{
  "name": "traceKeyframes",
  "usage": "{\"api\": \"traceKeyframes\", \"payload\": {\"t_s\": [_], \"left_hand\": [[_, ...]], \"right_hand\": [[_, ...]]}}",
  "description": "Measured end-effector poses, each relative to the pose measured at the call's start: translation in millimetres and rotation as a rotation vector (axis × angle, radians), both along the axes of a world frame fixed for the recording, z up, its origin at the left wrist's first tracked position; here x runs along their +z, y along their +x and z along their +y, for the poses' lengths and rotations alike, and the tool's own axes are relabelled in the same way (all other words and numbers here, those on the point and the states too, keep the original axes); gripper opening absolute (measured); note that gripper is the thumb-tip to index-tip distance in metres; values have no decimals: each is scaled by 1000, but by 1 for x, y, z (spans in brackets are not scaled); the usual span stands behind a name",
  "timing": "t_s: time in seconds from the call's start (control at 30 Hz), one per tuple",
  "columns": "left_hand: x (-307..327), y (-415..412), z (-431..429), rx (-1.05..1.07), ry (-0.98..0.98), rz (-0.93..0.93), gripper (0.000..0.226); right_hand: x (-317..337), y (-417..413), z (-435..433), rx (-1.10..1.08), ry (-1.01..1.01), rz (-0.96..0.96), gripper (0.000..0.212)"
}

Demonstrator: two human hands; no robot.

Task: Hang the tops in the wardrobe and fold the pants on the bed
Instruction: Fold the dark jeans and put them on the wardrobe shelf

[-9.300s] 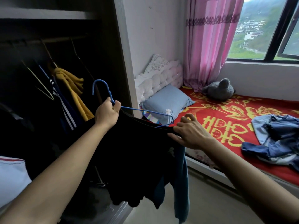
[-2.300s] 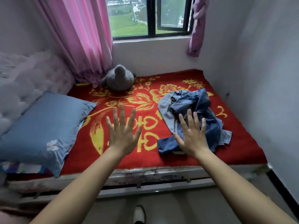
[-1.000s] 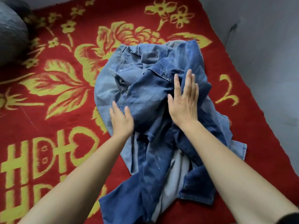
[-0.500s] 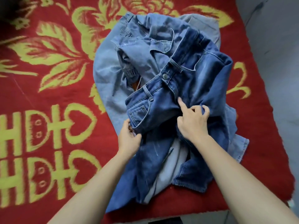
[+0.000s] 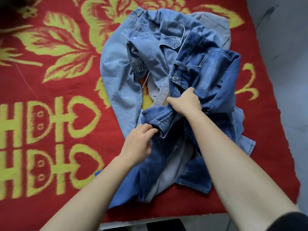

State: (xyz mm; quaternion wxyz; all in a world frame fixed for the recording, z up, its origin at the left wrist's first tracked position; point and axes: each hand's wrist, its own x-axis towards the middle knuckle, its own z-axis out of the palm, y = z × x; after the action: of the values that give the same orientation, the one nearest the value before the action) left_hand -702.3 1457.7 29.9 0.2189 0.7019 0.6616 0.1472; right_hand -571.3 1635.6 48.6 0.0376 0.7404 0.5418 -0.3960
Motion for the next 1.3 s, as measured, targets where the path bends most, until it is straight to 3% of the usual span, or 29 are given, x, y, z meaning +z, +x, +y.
{"api": "traceKeyframes", "payload": {"t_s": [0.13, 0.23, 0.33, 0.4, 0.5, 0.57, 0.63, 0.73, 0.8, 0.9, 1.0, 1.07, 1.2, 1.23, 1.3], "left_hand": [[-4, -52, -14, 403, -125, 17, 50], [6, -74, -1, 483, -14, 187, 62], [23, -69, 37, 314, 176, 357, 85], [31, -51, 65, 90, 244, 509, 87], [31, -24, 87, -177, 34, 643, 73], [26, -15, 82, -88, -111, 495, 68], [23, -10, 66, 87, -119, 280, 70], [21, -21, 34, 358, -182, 171, 74], [20, -37, 9, 574, -361, 110, 63], [27, -49, -27, 762, -512, -6, 42], [50, -47, -51, 898, -490, -242, 42], [75, -48, -65, 880, -454, -421, 48], [132, -68, -96, 759, -340, -580, 51], [147, -77, -106, 738, -319, -571, 49], [177, -99, -132, 729, -279, -570, 47]], "right_hand": [[-17, 25, -21, -32, 120, 175, 48], [-16, 53, -51, 225, 154, 129, 48], [-10, 74, -78, 500, 123, 136, 50], [-10, 78, -89, 630, 123, 134, 45], [-14, 87, -102, 618, 128, 137, 42], [-18, 97, -115, 551, 181, 90, 48], [-24, 109, -134, 514, 244, -10, 70], [-35, 132, -162, 303, 249, -180, 94], [-36, 140, -176, 138, 116, -235, 83], [-20, 134, -187, 120, 34, -267, 55], [11, 121, -192, -58, 20, -180, 58], [36, 113, -198, -224, -7, -105, 66], [88, 96, -229, -515, -93, 123, 100], [101, 91, -240, -569, -150, 218, 101], [130, 79, -268, -558, -290, 365, 76]]}}
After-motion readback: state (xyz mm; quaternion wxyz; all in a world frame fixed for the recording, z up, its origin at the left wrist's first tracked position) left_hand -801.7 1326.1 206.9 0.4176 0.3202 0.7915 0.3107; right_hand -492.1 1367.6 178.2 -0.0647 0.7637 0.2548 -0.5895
